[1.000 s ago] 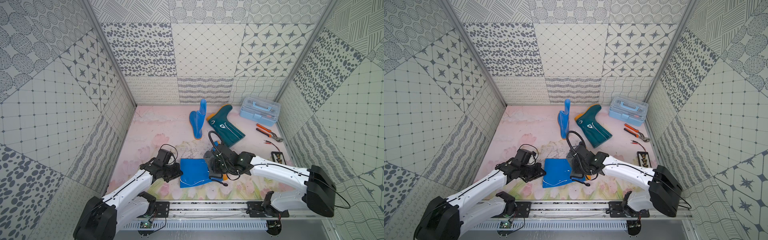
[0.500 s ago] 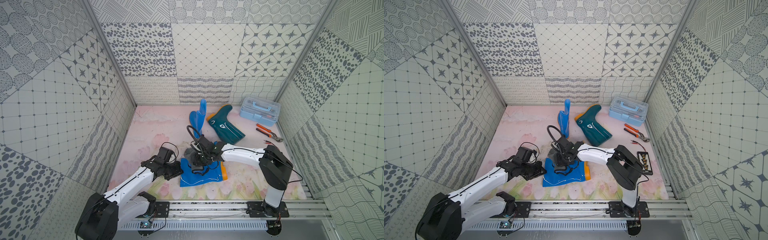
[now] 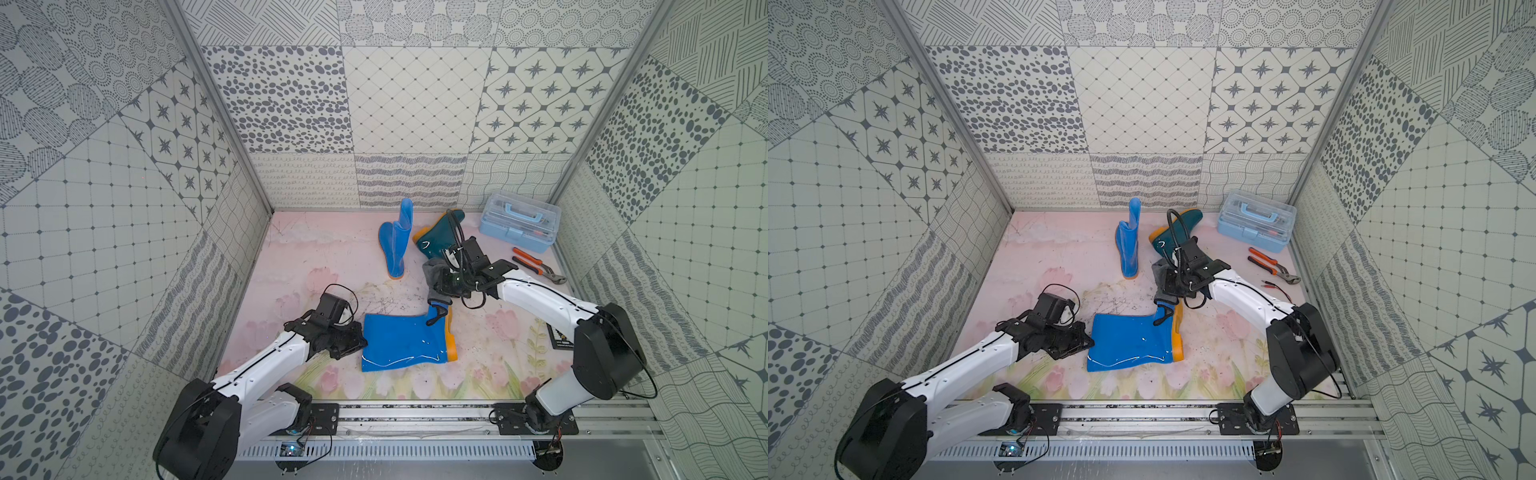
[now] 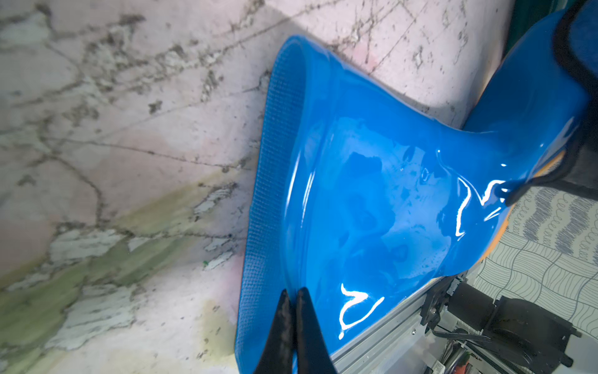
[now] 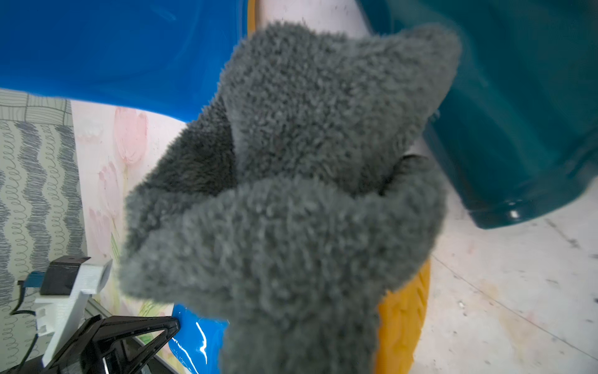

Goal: Wipe the rubber boots with a cloth
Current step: Wipe the dirt off the rubber boot.

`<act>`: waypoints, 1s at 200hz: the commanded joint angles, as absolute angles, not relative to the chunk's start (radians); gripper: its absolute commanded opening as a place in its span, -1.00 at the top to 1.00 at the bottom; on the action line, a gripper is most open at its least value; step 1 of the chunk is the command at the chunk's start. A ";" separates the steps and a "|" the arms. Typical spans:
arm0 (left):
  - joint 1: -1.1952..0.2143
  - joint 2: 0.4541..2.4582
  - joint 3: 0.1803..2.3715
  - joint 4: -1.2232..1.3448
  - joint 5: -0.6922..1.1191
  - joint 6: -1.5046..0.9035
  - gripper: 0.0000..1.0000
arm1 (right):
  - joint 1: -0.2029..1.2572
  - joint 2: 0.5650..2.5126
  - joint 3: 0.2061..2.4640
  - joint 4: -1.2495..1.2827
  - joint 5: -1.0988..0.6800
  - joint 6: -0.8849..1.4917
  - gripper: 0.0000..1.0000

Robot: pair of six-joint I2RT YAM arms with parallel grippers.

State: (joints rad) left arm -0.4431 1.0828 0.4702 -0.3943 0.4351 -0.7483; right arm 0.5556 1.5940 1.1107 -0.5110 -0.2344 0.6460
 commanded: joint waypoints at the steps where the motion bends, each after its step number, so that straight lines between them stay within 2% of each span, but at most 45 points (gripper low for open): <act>1: -0.442 1.089 0.477 -0.352 0.455 -0.739 0.99 | 0.584 1.611 1.105 -0.455 -0.272 0.670 0.94; 15: -0.442 1.094 0.471 -0.343 0.478 -0.742 0.47 | 0.603 1.591 1.090 -0.473 -0.267 0.673 0.93; 35: -0.441 1.111 0.454 -0.296 0.521 -0.764 0.10 | 0.631 1.518 1.042 -0.507 -0.231 0.676 0.92; 54: -0.442 1.128 0.430 -0.227 0.545 -0.801 -0.03 | 0.651 1.445 0.969 -0.512 -0.252 0.698 0.91; 88: -0.442 1.150 0.382 -0.125 0.579 -0.834 -0.05 | 0.730 1.322 0.817 -0.530 -0.236 0.790 0.91; 121: -0.441 1.214 0.358 0.004 0.643 -0.868 -0.02 | 0.847 1.210 0.708 -0.535 -0.183 0.922 0.91; 132: -0.441 1.237 0.363 0.031 0.657 -0.877 0.07 | 0.898 1.188 0.681 -0.519 -0.167 0.975 0.91; 141: -0.441 1.244 0.365 0.042 0.660 -0.882 0.25 | 0.941 1.182 0.666 -0.504 -0.153 1.014 0.91; 167: -0.442 1.218 0.383 0.007 0.634 -0.879 1.00 | 1.086 1.240 0.682 -0.471 -0.128 1.090 0.91; 182: -0.442 1.196 0.401 -0.054 0.606 -0.865 1.00 | 1.130 1.287 0.720 -0.491 -0.110 1.082 0.91; 200: -0.442 1.168 0.415 -0.119 0.583 -0.843 1.00 | 1.104 1.291 0.773 -0.574 -0.069 1.016 0.92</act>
